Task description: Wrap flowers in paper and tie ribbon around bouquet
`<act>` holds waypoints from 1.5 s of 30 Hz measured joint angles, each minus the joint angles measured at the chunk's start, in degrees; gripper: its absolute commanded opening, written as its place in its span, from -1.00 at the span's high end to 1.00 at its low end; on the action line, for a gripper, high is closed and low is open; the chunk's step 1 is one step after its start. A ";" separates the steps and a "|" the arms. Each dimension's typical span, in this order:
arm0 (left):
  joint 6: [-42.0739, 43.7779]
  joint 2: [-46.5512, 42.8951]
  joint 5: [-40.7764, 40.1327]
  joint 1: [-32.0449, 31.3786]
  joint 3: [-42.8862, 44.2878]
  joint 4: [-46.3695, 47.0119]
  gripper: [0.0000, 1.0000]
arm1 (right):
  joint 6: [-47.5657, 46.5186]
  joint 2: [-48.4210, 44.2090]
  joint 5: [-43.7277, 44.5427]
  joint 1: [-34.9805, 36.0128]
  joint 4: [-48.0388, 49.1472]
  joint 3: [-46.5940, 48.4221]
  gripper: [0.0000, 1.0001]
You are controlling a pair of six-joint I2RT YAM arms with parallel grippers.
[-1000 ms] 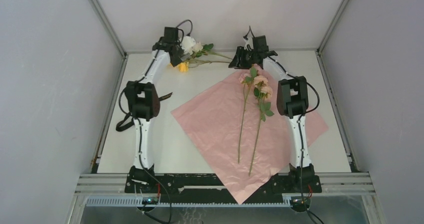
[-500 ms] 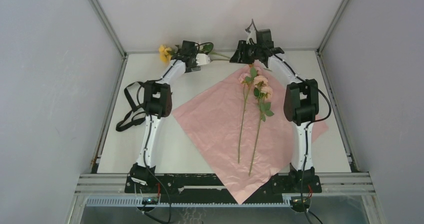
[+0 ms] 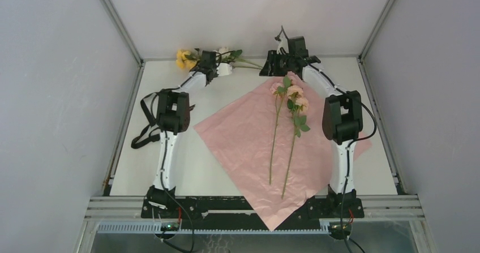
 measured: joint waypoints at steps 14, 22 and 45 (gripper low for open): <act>0.35 -53.31 4.07 2.84 -36.13 -13.29 1.00 | -8.55 -11.43 -6.84 8.79 -6.73 -3.74 -0.09; 1.16 -66.23 8.26 0.63 -40.59 -29.05 1.00 | 1.75 -12.26 -12.63 15.93 1.44 -11.26 -0.23; -26.67 -59.82 17.42 -9.22 -45.83 -34.88 1.00 | 46.21 -21.29 11.87 34.07 40.46 -49.33 -0.34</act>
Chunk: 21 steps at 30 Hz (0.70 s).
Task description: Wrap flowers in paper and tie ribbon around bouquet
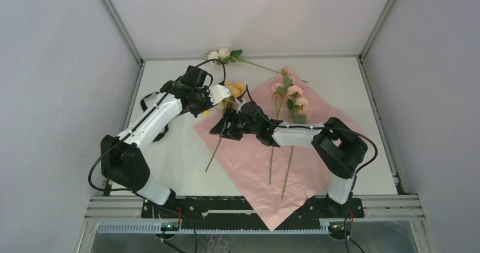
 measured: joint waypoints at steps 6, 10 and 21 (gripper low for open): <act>-2.40 0.11 2.43 -0.04 0.37 -0.48 1.00 | -0.24 3.87 3.56 -0.85 1.09 -0.02 0.63; -3.87 0.11 4.02 -0.07 1.27 -1.68 0.88 | -1.27 5.81 3.96 -1.55 1.29 -0.02 1.00; -10.40 -3.15 1.20 5.79 9.09 -7.74 -1.00 | -16.26 -9.97 3.85 -9.64 -12.00 0.02 1.00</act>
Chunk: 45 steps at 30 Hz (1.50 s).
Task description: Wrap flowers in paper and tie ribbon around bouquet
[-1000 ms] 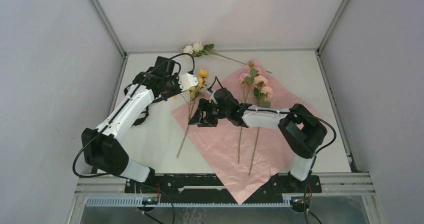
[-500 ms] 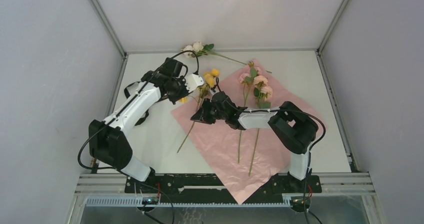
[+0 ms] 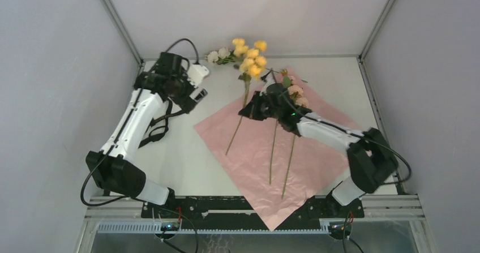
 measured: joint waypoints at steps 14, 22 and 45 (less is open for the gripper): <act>-3.80 -6.36 -0.11 13.42 -5.31 0.96 -1.00 | -17.64 -9.46 6.86 -10.64 -32.59 1.53 0.95; -4.63 -6.36 0.17 13.42 -6.75 2.10 -1.00 | -17.18 -1.57 9.77 -13.29 -35.69 1.11 -0.03; -7.37 19.23 2.45 13.29 15.80 2.67 -0.99 | -33.42 16.11 -12.50 -30.34 -37.48 50.16 -0.15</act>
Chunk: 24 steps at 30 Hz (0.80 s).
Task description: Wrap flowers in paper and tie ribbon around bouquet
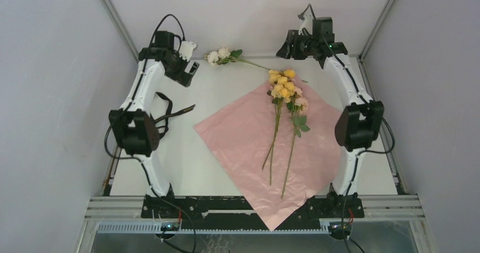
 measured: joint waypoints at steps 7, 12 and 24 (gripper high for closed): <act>13.49 28.68 -10.54 -3.61 33.09 12.02 -0.99 | 5.51 20.15 -6.82 -3.34 0.68 15.56 -0.15; 33.99 33.94 -13.94 -8.81 25.97 29.77 -0.99 | 10.14 24.72 -8.52 -4.70 3.78 16.02 -0.14; 61.90 52.61 -9.81 -10.10 36.54 46.97 -1.00 | 10.84 24.15 -7.72 -4.39 7.89 8.52 -0.14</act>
